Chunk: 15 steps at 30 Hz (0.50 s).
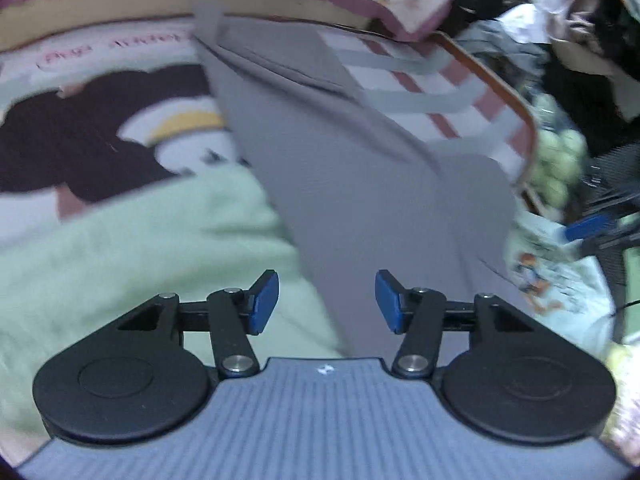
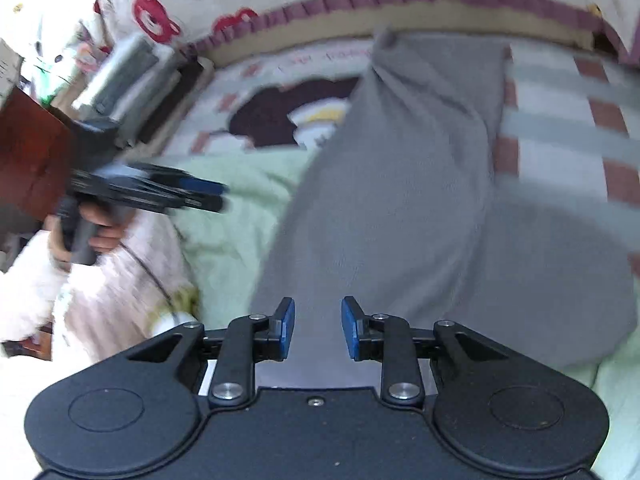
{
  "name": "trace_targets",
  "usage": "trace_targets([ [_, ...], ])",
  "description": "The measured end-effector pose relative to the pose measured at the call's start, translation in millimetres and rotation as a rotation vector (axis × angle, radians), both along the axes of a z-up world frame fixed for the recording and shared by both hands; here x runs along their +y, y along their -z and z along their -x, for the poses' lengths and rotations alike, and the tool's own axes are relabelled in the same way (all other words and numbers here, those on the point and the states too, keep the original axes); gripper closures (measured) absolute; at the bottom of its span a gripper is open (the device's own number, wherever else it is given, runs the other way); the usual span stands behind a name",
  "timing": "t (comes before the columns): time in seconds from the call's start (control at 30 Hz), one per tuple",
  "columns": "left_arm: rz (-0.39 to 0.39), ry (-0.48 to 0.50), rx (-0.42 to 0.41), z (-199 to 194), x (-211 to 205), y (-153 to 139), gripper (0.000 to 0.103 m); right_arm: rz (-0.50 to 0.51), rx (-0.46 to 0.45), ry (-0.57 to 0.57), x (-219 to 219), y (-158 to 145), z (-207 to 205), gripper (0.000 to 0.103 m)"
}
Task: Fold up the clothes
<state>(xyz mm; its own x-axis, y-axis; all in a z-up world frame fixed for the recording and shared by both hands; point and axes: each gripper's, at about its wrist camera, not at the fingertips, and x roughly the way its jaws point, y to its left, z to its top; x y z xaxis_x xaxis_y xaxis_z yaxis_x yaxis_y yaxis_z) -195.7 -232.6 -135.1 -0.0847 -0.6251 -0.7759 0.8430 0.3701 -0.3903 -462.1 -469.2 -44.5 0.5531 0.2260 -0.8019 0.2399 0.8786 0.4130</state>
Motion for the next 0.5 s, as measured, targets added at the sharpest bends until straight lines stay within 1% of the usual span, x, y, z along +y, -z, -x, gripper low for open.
trace_targets([
  [0.03,0.002,-0.006,-0.017,-8,-7,2,0.051,0.015,-0.013,0.0,-6,-12,-6,0.071],
  [0.1,0.028,-0.024,-0.054,-31,-24,7,0.051,0.105,-0.02,0.032,-18,-22,-27,0.067],
  [0.17,0.06,-0.034,-0.089,-54,-48,12,0.048,0.18,-0.009,0.042,-29,0,-66,0.066],
  [0.2,0.078,-0.034,-0.107,-66,-61,15,0.042,0.217,-0.004,0.047,-34,10,-86,0.066],
  [0.23,0.087,-0.038,-0.118,-77,-75,19,0.041,0.254,0.001,0.052,-40,21,-105,0.066],
  [0.27,0.087,-0.066,-0.134,-89,-89,25,0.041,0.291,0.007,0.057,-46,32,-125,0.069],
  [0.3,0.084,-0.094,-0.159,-102,-105,31,0.043,0.329,0.012,0.062,-51,43,-144,0.08],
  [0.37,0.094,-0.109,-0.184,-120,-125,42,0.044,0.403,0.023,0.072,-63,64,-183,0.086],
  [0.4,0.099,-0.117,-0.185,-129,-135,48,0.044,0.44,0.028,0.077,-68,75,-203,0.087],
  [0.43,0.104,-0.126,-0.124,-140,-141,54,0.044,0.478,0.033,0.082,-74,85,-222,0.087],
  [0.47,0.114,-0.142,-0.044,-150,-145,61,0.044,0.515,0.039,0.087,-79,96,-242,0.087],
  [0.5,0.125,-0.157,-0.006,-155,-145,67,0.044,0.549,0.043,0.09,-85,106,-260,0.087],
])
